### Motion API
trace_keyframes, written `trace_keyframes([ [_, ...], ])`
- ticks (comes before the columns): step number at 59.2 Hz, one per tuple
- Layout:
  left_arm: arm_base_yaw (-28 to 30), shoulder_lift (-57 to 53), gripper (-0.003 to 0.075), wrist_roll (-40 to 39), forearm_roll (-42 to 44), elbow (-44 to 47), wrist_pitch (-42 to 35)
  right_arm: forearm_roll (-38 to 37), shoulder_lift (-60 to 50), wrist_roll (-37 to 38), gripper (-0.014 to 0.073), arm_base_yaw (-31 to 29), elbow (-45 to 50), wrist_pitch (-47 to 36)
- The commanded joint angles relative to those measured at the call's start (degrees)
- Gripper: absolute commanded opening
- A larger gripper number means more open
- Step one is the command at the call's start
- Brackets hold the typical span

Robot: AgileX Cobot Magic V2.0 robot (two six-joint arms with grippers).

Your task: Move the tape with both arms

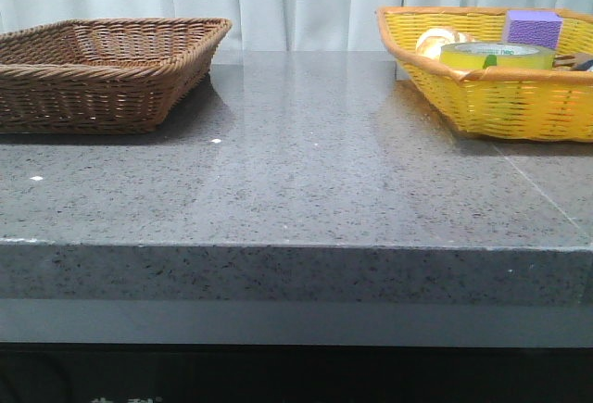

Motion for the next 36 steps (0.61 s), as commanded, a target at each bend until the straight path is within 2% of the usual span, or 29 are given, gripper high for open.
trace_keyframes([
  [1, -0.56, 0.18, 0.0513, -0.36, -0.69, -1.99, -4.67, -0.01, 2.50, -0.92, 0.0549, -0.01, -6.41, -1.20],
  [8, -0.56, 0.18, 0.0513, -0.36, -0.69, -1.99, -4.67, 0.50, 8.43, -1.19, 0.0537, -0.01, -12.70, -0.26],
  [19, -0.56, 0.18, 0.0513, -0.36, -0.69, -1.99, -4.67, 1.83, 18.07, -3.12, 0.0447, -0.01, -22.58, 1.67],
  [36, -0.56, 0.18, 0.0513, -0.36, -0.69, -1.99, -4.67, 1.94, 27.82, -3.36, 0.0444, -0.01, -30.62, 2.34],
])
